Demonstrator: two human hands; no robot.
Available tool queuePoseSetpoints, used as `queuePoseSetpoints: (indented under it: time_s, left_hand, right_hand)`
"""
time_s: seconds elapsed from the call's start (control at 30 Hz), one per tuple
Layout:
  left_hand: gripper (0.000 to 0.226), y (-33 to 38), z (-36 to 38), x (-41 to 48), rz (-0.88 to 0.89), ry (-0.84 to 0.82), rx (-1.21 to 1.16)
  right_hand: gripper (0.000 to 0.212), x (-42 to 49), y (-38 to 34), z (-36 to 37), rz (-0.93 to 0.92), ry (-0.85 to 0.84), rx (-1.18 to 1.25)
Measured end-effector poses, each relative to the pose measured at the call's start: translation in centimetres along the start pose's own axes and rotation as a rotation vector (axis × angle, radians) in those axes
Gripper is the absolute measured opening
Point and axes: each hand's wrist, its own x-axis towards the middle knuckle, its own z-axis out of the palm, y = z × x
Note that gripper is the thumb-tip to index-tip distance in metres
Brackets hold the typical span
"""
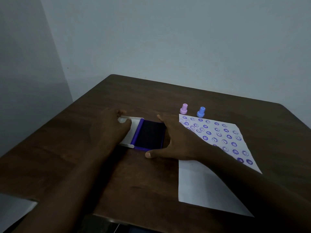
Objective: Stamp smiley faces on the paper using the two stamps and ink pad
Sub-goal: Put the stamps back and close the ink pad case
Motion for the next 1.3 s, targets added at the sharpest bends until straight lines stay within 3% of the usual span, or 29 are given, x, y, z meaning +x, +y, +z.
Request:
queuePoseSetpoints:
  time_s: [0.3,0.5,0.73,0.87,1.3]
  left_hand:
    - [0.048,0.4,-0.3,0.2,-0.043,0.046,-0.102]
    - [0.040,1.2,-2.0,-0.3,-0.047,0.125,-0.640]
    - [0.035,3.0,-1.4,-1.9,0.003,-0.151,-0.802]
    - [0.036,3.6,-0.1,-2.8,0.009,-0.249,-0.691]
    - [0.065,3.0,3.6,-2.0,0.214,-0.119,-0.103]
  right_hand:
    - [0.125,0.5,0.1,-0.5,0.028,-0.029,0.008]
    - [0.131,0.7,0.2,-0.7,0.037,-0.025,0.002]
    - [0.134,0.2,0.6,-1.2,-0.012,0.008,0.012]
    - [0.136,-0.4,1.2,-2.0,-0.043,-0.004,0.082]
    - [0.162,-0.2,2.7,0.2,-0.049,0.089,0.268]
